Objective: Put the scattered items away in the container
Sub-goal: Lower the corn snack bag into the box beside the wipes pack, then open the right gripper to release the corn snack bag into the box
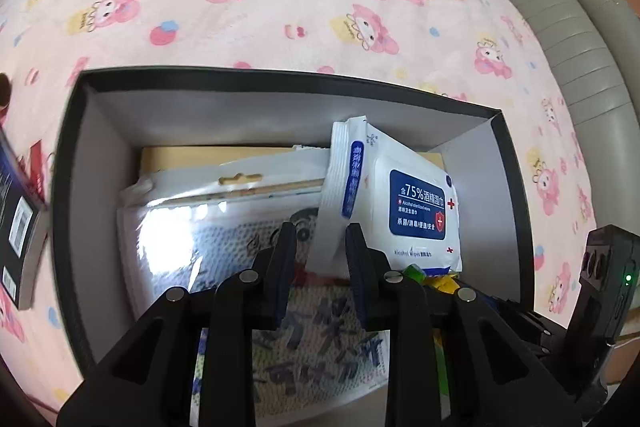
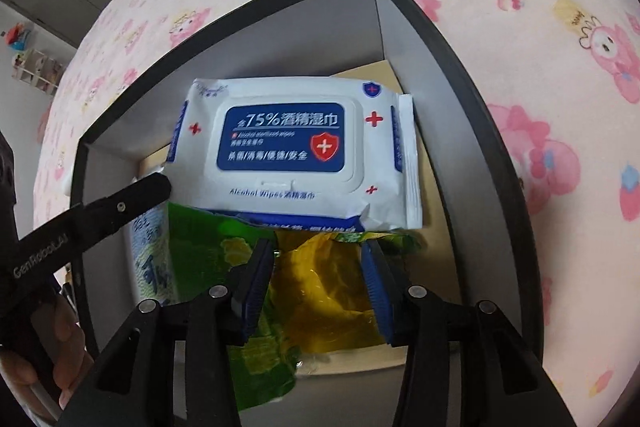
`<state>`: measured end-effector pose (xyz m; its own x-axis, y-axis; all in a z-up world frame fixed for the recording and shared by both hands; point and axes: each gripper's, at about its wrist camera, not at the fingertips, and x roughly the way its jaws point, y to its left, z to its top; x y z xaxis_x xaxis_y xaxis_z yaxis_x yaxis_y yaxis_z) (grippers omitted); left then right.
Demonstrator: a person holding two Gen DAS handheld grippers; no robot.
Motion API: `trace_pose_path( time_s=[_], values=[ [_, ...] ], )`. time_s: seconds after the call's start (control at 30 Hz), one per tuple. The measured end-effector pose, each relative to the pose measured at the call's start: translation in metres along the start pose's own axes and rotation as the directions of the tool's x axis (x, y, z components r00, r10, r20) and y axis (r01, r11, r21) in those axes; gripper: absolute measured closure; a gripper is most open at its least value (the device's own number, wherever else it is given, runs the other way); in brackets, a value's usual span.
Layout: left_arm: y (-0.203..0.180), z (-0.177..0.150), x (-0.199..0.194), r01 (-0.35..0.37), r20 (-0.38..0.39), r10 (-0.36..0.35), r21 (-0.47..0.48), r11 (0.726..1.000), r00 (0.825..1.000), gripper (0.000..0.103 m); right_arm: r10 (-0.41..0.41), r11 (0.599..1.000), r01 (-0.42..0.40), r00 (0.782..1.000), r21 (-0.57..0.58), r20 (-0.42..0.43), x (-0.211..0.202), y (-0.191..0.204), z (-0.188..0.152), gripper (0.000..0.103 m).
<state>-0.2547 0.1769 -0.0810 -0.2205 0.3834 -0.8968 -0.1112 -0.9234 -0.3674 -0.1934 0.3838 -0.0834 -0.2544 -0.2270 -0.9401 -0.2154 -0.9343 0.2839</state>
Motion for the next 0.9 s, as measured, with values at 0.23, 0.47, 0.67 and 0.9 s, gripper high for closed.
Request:
trace_pose_path(
  time_s=[0.23,0.47,0.67,0.9],
  values=[
    [-0.016,-0.002,0.018,0.019,-0.033,-0.018,0.027,0.999,0.999,0.077,-0.029,1.000,0.029,0.999,0.000,0.024,0.006,-0.001,0.008,0.061],
    [-0.009,-0.006,-0.002,0.021,0.039,-0.022,0.042,0.999,0.999,0.077,-0.043,0.998,0.046,0.996,-0.032,0.072,-0.002,0.004,0.011,0.061],
    [0.004,-0.016,-0.015,0.002,0.045,-0.003,0.018,1.000,0.999,0.077,0.011,1.000,-0.011,0.995,0.001,0.095,-0.017,-0.002,0.002,0.061],
    [-0.007,-0.012,0.004,-0.014,0.033,0.013,0.015,1.000,0.999,0.078,-0.009,1.000,0.010,0.994,-0.008,0.111,-0.025,0.010,-0.003,0.061]
  ],
)
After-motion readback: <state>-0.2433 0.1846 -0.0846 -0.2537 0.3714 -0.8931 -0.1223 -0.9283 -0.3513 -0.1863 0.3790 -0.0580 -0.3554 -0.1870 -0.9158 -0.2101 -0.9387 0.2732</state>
